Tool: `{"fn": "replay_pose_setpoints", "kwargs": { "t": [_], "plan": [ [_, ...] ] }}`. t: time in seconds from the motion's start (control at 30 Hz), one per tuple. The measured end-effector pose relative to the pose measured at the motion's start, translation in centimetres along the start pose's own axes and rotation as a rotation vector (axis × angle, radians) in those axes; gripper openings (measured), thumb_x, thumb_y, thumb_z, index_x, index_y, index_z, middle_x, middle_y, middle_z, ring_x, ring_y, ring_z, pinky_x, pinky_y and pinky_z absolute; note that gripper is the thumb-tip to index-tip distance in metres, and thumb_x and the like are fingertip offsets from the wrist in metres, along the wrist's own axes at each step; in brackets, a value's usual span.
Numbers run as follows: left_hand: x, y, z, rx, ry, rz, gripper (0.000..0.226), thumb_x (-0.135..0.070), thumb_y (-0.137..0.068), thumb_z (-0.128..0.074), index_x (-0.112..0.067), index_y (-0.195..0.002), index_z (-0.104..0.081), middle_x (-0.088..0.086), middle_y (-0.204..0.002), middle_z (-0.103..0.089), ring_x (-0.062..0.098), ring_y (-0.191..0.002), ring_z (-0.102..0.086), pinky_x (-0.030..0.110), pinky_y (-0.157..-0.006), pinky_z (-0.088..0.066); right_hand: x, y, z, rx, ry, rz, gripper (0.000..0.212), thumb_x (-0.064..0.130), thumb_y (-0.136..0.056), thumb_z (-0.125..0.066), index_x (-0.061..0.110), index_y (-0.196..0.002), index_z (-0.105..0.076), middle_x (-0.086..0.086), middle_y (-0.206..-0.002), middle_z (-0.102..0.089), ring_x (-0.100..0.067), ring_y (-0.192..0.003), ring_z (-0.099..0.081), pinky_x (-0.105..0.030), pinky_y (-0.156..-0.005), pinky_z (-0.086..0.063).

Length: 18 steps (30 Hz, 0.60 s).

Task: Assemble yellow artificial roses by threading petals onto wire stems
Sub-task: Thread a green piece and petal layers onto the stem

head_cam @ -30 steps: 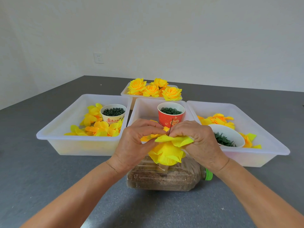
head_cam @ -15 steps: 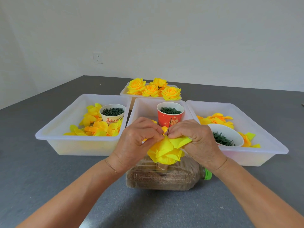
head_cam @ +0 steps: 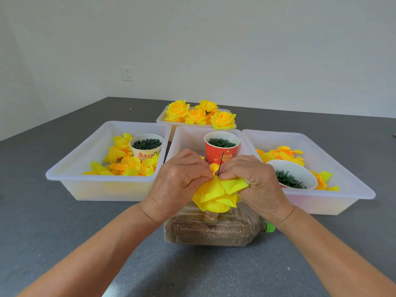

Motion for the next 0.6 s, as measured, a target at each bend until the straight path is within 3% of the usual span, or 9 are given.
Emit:
{"fn": "replay_pose_setpoints", "kwargs": {
  "t": [0.4,0.47,0.6],
  "plan": [
    [-0.13,-0.11,-0.1,0.009,-0.014,-0.032,0.014,-0.012,-0.082,-0.065,-0.003,-0.075,-0.072,0.004,-0.078,-0.068,0.018,-0.079,-0.054,0.032,-0.069,-0.048,0.11,-0.01,0.1,0.014,-0.01,-0.051,0.009,-0.007,-0.063,-0.071,0.0,-0.069,-0.071,-0.007,-0.076,-0.071,-0.021,-0.074,-0.067,-0.043,-0.072,-0.051],
    [-0.14,-0.07,0.02,0.0,-0.037,-0.018,0.007,-0.011,-0.078,-0.07,-0.004,-0.079,-0.073,0.005,-0.081,-0.068,0.017,-0.081,-0.054,0.033,-0.07,-0.047,0.03,0.02,0.21,0.02,-0.027,-0.101,0.011,-0.007,-0.066,-0.072,0.001,-0.072,-0.071,-0.003,-0.079,-0.07,-0.018,-0.077,-0.065,-0.043,-0.072,-0.052],
    [0.12,-0.06,0.31,0.019,-0.04,0.039,0.022,-0.009,-0.071,-0.072,-0.007,-0.093,-0.073,0.003,-0.091,-0.069,0.016,-0.088,-0.055,0.033,-0.076,-0.047,0.07,0.36,0.56,0.028,-0.027,-0.181,0.018,-0.004,-0.067,-0.069,0.005,-0.083,-0.073,-0.003,-0.085,-0.07,-0.02,-0.083,-0.065,-0.047,-0.075,-0.051]
  ]
}}
Point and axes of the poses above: each hand's wrist, its own y-axis away from the middle knuckle, its own z-axis out of the back of the hand, x = y × z, the point moved 5 cm from there along -y, towards the middle knuckle
